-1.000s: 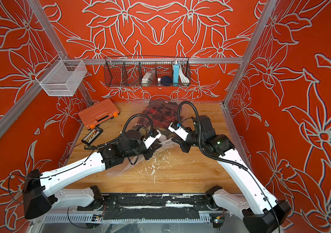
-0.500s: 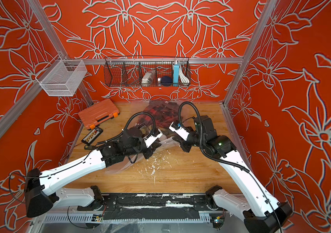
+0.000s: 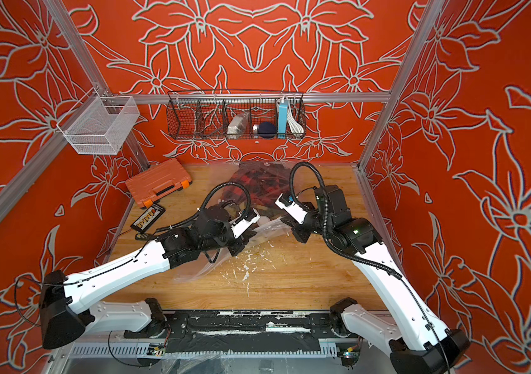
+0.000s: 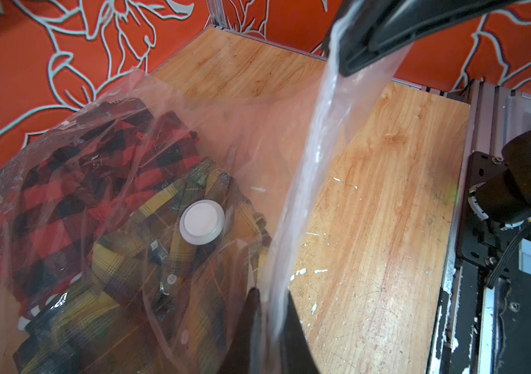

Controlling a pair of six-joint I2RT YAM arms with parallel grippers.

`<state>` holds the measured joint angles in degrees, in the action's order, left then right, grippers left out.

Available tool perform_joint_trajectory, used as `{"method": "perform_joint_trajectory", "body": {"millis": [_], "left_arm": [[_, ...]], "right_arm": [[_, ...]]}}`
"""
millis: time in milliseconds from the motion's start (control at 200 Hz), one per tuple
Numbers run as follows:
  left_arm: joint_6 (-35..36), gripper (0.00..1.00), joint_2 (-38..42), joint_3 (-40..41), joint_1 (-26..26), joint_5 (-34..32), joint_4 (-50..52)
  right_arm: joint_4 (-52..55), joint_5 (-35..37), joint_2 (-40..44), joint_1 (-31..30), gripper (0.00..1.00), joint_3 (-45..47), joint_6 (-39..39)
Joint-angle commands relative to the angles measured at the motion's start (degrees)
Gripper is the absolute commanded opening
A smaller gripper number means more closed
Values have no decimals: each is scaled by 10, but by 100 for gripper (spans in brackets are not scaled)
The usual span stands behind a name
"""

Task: Place the folded shirt into the vacuum bag
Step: Close the vacuum bag at the center of the board.

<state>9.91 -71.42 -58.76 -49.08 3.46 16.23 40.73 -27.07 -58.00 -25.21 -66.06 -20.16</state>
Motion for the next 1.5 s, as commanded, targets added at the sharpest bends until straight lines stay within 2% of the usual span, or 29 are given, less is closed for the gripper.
{"method": "perform_joint_trajectory", "body": {"millis": [0,400,440,595,681,766,936,1081,1251,1391,1496], "left_arm": [[0,6,8,42,19,-56,168],[5,2,22,50,25,-66,181],[5,0,25,49,27,-64,180],[12,0,44,25,30,-31,144],[31,0,56,10,30,-5,113],[61,0,64,-6,29,19,86],[124,0,49,-55,29,61,96],[177,0,60,-53,29,85,92],[203,0,67,-63,29,91,105],[205,0,66,-64,28,90,109],[202,0,64,-65,28,92,110]], "right_arm": [[-57,109,33,58,0,-41,9],[-74,159,45,86,0,-33,25],[-67,143,44,86,0,-35,25],[-38,0,71,71,0,-5,43],[-5,-27,91,47,18,9,25],[73,-27,88,26,35,-21,-22],[186,28,31,-21,52,-148,-81],[247,60,-41,-75,64,-201,-118],[239,68,-101,-101,70,-240,-129],[266,40,-144,-122,70,-270,-140],[266,53,-163,-135,69,-260,-141]]}}
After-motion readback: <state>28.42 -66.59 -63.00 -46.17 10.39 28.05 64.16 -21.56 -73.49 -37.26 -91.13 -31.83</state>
